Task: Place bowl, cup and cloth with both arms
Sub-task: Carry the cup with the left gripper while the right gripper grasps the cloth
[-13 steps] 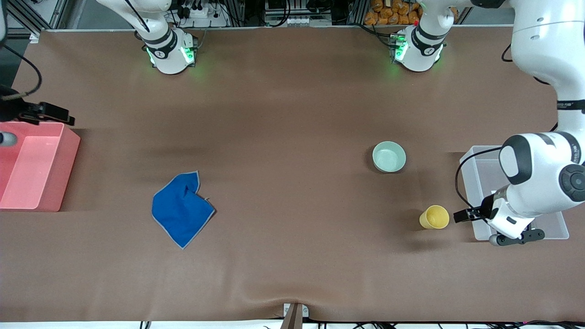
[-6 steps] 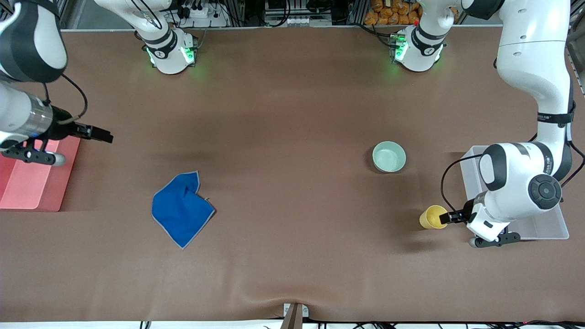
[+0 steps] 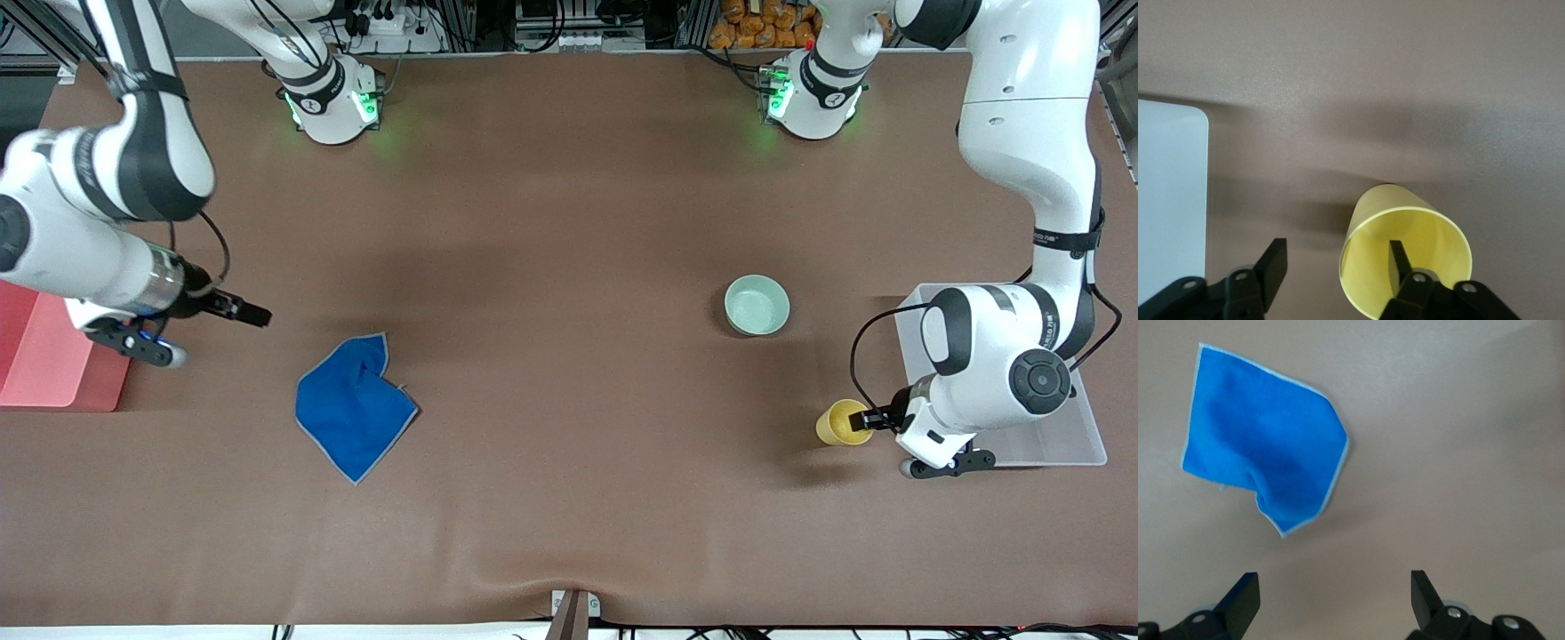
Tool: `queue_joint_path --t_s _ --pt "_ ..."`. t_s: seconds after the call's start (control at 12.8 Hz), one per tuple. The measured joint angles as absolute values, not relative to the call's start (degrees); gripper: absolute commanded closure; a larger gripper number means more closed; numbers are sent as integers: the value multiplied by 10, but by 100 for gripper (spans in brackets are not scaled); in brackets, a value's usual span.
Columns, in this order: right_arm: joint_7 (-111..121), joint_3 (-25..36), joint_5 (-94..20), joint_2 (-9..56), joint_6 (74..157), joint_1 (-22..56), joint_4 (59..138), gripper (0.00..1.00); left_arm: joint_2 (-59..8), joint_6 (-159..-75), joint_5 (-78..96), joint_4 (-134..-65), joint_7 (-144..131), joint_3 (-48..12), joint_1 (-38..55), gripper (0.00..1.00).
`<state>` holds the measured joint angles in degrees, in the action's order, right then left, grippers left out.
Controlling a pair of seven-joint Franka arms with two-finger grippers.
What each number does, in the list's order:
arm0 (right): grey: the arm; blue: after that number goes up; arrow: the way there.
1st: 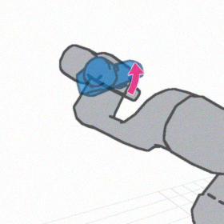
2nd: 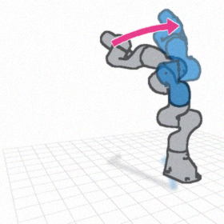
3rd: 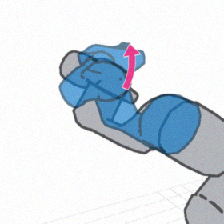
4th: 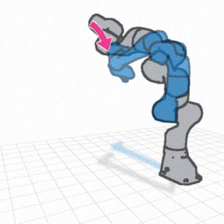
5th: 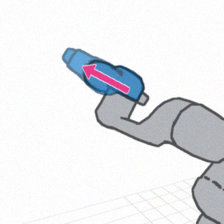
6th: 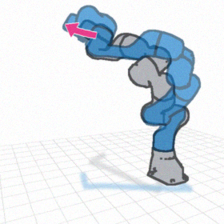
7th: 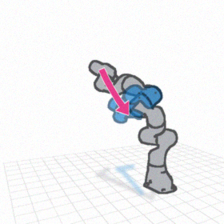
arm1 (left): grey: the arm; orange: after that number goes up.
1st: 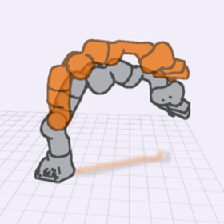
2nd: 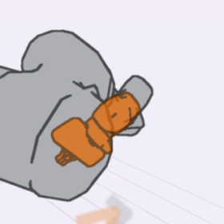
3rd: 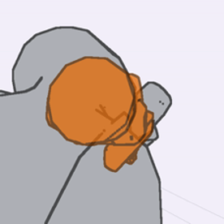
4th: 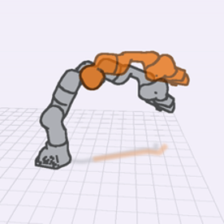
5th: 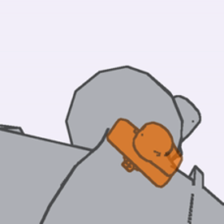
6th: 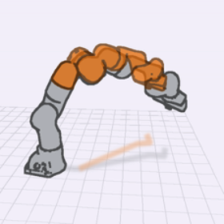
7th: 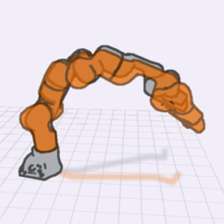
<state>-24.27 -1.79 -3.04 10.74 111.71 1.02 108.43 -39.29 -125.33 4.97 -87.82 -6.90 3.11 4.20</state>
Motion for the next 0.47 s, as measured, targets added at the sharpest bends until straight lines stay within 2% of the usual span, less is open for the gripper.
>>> queue_joint_path --t_s 0.31,0.47 --pt "-351 -18 -31 174 1226 55 1087 0 -393 -1253 50 -879 -69 31 42 98" --pt "-375 -18 -31 198 1276 66 1089 0 -393 -1253 50 -878 -70 31 43 100"
